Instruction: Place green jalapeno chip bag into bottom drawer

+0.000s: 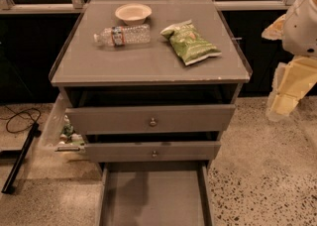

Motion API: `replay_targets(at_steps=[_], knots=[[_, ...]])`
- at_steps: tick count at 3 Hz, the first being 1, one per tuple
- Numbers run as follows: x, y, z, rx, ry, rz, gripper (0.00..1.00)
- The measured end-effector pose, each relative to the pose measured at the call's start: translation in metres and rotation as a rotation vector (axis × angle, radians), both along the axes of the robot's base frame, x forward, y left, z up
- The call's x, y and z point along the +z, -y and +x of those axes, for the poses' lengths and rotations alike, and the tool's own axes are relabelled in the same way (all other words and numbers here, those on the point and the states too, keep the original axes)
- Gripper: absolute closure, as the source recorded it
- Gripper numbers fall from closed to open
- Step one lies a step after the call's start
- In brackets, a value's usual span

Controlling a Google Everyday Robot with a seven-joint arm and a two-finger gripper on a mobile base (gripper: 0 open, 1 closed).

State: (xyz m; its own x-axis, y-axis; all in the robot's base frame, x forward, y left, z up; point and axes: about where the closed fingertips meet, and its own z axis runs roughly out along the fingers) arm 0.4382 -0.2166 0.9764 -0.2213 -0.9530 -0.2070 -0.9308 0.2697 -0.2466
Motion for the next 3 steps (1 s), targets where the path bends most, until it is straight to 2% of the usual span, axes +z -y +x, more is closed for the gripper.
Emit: replay_targets(at_steps=[1,2,3], knots=[[0.002,-0.003,0.008,0.009,0.019,-0.003,0.00],[0.001,-0.011,0.037,0.030,0.061,0.039,0.00],[-0.005,-0.017,0.079,0.029,0.089,0.107,0.00]])
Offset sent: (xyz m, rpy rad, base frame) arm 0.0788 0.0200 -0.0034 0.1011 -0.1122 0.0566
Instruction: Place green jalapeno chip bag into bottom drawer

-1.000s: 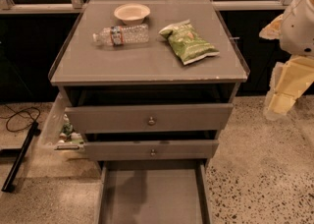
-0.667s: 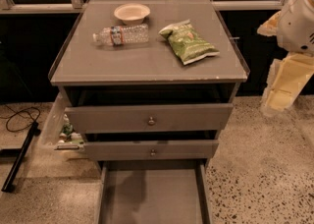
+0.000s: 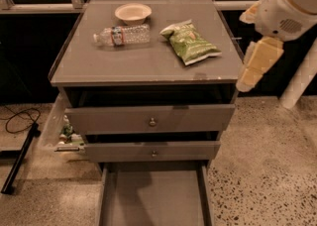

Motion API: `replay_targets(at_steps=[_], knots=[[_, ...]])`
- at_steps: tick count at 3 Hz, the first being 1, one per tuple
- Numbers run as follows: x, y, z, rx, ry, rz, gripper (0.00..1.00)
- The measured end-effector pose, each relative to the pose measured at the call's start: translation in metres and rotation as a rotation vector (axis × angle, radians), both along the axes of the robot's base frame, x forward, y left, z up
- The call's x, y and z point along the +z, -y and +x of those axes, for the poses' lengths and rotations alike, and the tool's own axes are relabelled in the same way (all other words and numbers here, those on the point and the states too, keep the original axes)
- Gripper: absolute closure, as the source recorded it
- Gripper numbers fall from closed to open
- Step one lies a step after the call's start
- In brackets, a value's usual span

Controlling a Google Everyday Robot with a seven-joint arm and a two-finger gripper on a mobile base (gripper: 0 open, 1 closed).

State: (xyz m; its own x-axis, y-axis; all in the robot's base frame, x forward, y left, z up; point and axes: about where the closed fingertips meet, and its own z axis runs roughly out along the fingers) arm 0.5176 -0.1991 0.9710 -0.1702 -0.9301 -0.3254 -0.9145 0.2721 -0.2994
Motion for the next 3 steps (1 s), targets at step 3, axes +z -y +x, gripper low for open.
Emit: replay_targets(at_steps=[3], knots=[[-0.012,-0.030,0.082,0.044,0.001,0.135,0.00]])
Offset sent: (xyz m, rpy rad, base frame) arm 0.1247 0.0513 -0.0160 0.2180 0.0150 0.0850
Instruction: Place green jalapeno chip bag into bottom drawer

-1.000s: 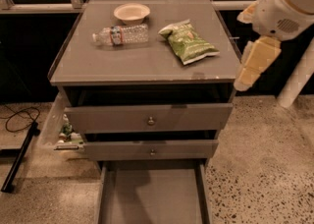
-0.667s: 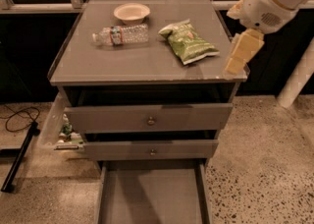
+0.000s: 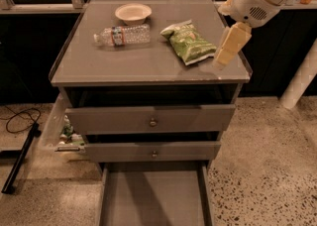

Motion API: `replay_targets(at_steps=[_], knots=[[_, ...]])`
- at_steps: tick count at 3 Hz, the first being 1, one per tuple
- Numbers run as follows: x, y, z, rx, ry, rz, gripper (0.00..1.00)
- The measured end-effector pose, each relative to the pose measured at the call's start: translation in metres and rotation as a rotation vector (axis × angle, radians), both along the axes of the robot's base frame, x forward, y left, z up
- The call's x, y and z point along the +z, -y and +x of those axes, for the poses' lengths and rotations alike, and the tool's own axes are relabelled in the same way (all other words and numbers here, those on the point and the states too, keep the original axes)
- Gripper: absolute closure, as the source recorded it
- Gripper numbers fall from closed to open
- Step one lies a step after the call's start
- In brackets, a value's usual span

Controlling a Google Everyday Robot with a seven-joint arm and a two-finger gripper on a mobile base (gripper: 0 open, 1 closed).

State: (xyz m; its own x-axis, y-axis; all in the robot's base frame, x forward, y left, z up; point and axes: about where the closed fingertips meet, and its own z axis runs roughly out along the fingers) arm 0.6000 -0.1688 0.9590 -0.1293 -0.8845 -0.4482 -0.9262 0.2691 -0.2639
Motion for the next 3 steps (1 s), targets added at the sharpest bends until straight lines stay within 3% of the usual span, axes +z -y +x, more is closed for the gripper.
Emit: replay_targets(at_steps=[1,3], knots=[[0.000,-0.003,0.002,-0.016,0.020,0.032,0.00],[-0.015,-0.006,0.038,-0.113,0.080,0.303,0.00]])
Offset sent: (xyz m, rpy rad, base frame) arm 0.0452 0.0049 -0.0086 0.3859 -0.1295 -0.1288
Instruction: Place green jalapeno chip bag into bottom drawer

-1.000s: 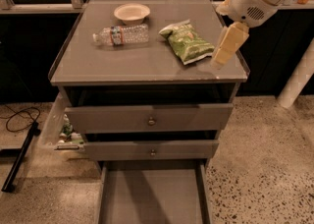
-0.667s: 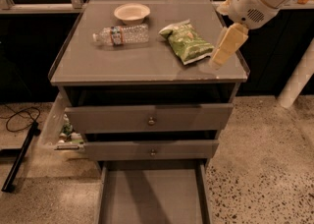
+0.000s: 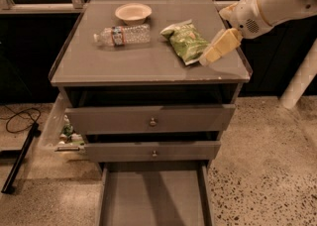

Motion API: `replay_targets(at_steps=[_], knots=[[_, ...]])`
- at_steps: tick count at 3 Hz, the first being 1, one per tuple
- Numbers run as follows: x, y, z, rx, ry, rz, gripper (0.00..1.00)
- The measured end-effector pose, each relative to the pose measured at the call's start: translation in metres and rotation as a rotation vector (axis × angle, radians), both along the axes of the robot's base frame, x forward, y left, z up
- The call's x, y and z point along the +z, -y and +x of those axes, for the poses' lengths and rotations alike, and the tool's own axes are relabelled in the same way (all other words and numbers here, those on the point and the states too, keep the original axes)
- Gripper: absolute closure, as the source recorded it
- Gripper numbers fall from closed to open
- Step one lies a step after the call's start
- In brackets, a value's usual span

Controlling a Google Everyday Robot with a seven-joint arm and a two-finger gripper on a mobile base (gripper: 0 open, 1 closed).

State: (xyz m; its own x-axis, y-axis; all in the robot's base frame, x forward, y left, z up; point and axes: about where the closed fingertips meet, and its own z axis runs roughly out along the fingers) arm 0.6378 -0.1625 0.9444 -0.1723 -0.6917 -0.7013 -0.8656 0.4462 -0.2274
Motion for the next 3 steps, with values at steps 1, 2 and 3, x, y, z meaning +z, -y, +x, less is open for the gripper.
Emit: replay_targets(at_steps=[1,2,3], knots=[[-0.010,0.002,0.022,-0.058,-0.003,0.119,0.00],[-0.018,-0.003,0.042,-0.092,-0.025,0.195,0.00],[-0.032,-0.014,0.061,-0.109,-0.064,0.240,0.00]])
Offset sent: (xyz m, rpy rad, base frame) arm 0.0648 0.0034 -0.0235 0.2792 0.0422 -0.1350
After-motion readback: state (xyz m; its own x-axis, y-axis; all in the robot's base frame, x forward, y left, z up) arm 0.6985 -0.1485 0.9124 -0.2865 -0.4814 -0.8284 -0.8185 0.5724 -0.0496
